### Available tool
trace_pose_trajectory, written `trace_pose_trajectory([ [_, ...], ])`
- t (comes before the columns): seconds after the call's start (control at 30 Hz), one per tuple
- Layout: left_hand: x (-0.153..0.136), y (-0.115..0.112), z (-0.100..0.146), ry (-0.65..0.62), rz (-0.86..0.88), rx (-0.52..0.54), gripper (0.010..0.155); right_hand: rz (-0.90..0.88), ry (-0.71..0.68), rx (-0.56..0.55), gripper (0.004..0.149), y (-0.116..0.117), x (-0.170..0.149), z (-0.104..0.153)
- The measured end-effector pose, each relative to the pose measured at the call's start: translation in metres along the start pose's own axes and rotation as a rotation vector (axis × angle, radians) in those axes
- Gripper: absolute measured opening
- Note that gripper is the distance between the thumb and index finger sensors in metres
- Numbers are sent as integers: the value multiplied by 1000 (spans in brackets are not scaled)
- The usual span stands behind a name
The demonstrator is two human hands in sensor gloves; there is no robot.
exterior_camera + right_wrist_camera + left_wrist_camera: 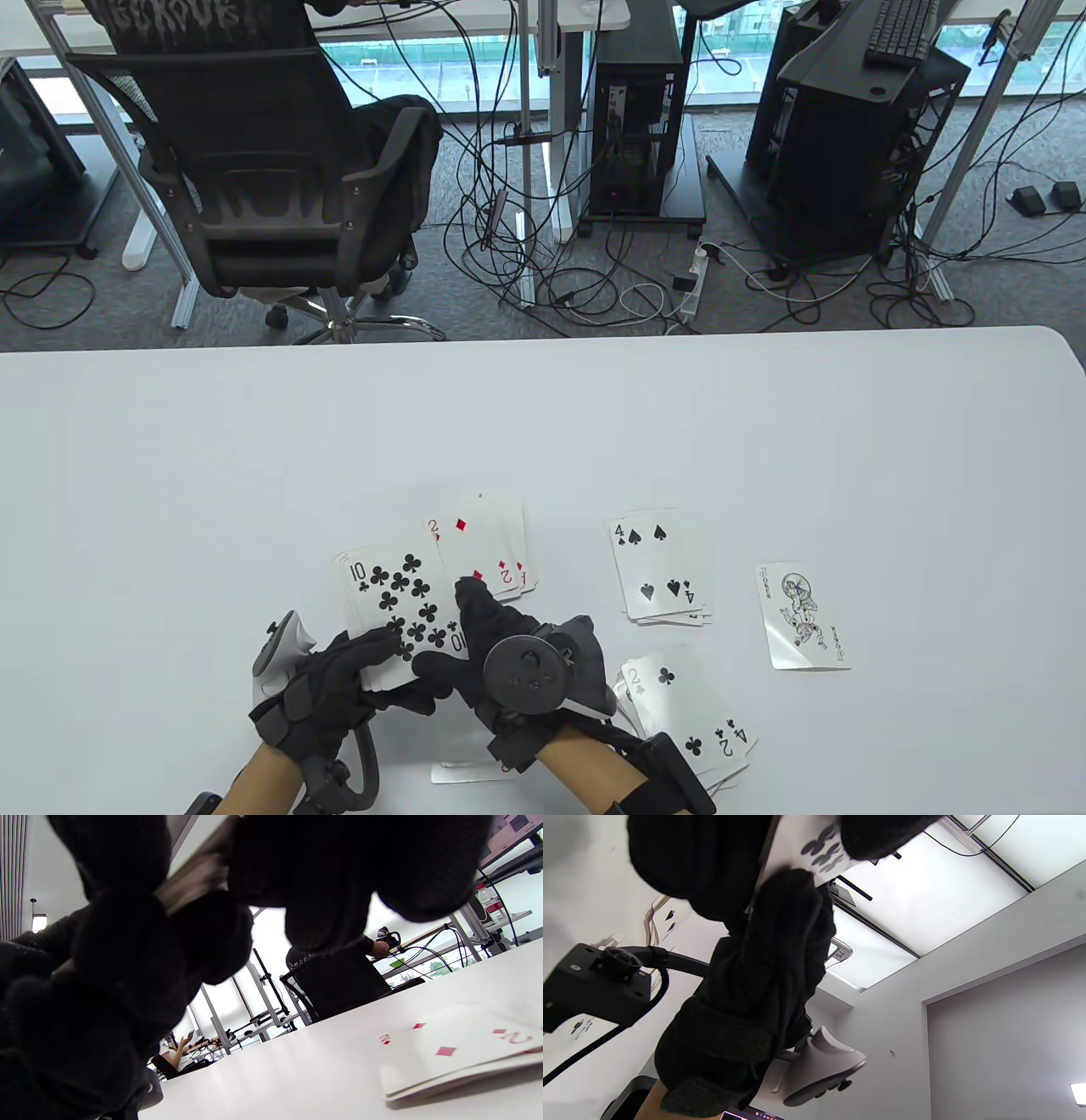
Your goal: Playing card suit sorting
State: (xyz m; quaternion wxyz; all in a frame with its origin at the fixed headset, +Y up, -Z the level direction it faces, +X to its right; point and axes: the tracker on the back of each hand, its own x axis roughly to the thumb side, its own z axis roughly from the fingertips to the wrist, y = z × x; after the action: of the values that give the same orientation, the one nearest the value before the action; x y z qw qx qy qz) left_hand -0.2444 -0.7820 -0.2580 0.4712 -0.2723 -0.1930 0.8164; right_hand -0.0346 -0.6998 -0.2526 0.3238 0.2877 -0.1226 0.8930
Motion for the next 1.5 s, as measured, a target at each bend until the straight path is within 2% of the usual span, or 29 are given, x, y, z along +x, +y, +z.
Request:
trace_pose_trajectory([
  [0.1, -1, 0, 0, 0, 7, -6, 48, -55, 31, -31, 68, -2, -3, 0],
  [0.2, 0, -1, 0, -3, 4, -15, 48, -116, 55, -65, 47, -5, -6, 1],
  [0.27, 0, -1, -1, -8, 9, -22, 48, -144, 64, -88, 42, -6, -8, 3],
  [0.47, -1, -1, -1, -5, 7, -25, 49, -240, 143, -103, 38, -5, -18, 7],
  [0.63, -1, -1, -2, -10, 9, -24, 49, -205, 156, -128, 38, -16, -24, 9],
  [0.8, -1, 0, -1, -15, 19, -13, 49, -171, 209, -156, 38, -43, -37, 18],
  [0.97, -1, 0, -1, -10, 23, -13, 49, -91, 285, -128, 38, -85, -53, 36],
  [1.1, -2, -1, -1, -6, 27, -9, 49, -42, 386, -32, 38, -115, -69, 59],
  [1.2, -2, -1, 0, -3, 29, -6, 49, 51, 486, 100, 39, -125, -80, 78],
  [1.33, -2, -1, 0, 0, 30, -2, 49, 136, 673, 297, 39, -127, -97, 104],
  [1.5, -3, -1, 0, 9, 34, 1, 49, 282, 794, 494, 40, -114, -110, 122],
])
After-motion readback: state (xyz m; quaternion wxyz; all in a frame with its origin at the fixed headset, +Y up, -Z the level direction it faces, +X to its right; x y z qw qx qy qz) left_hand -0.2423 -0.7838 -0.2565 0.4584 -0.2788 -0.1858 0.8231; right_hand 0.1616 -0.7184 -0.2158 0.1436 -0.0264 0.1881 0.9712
